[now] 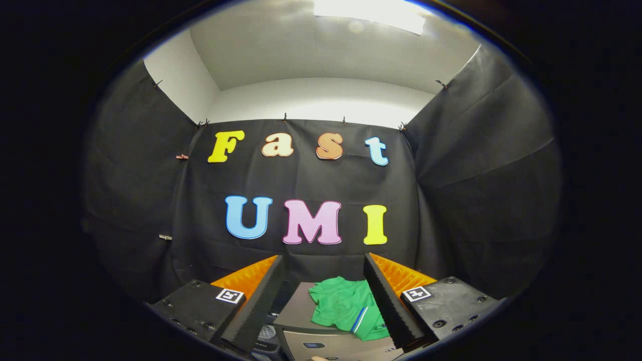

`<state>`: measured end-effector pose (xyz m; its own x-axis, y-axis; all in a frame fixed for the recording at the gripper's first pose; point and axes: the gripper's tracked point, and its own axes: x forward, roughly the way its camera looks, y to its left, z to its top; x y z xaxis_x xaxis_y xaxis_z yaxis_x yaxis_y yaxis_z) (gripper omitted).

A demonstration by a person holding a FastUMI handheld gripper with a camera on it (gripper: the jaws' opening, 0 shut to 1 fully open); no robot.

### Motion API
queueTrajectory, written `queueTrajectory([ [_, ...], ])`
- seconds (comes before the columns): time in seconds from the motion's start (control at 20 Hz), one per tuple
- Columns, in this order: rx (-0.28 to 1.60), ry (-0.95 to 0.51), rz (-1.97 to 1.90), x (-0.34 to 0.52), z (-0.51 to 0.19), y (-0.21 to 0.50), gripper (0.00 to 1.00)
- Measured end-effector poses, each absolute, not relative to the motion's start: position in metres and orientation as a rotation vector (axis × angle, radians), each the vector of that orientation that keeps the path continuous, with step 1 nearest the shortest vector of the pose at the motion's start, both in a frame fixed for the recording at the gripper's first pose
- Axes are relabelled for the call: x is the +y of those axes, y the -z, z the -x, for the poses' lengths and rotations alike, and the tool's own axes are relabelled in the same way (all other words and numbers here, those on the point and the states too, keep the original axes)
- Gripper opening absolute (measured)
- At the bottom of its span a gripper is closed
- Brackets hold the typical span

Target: Put the clothes into the washing machine and then close the washing machine lid.

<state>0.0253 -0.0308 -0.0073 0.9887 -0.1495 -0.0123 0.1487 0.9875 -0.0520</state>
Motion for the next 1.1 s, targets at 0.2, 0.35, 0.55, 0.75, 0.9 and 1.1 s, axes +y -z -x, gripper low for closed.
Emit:
queueTrajectory([
  [0.2, 0.017, 0.196, 0.06, -0.049, -0.035, 0.004, 0.99],
  [0.35, 0.023, 0.223, 0.081, -0.064, -0.047, 0.001, 0.99],
  [0.55, 0.052, 0.234, 0.072, -0.079, -0.072, 0.0, 0.99],
  [0.75, 0.12, 0.272, 0.09, -0.106, -0.101, 0.006, 0.98],
  [0.9, 0.176, 0.291, 0.094, -0.125, -0.127, 0.018, 0.98],
  [1.1, 0.304, 0.312, 0.065, -0.148, -0.158, 0.051, 0.99],
])
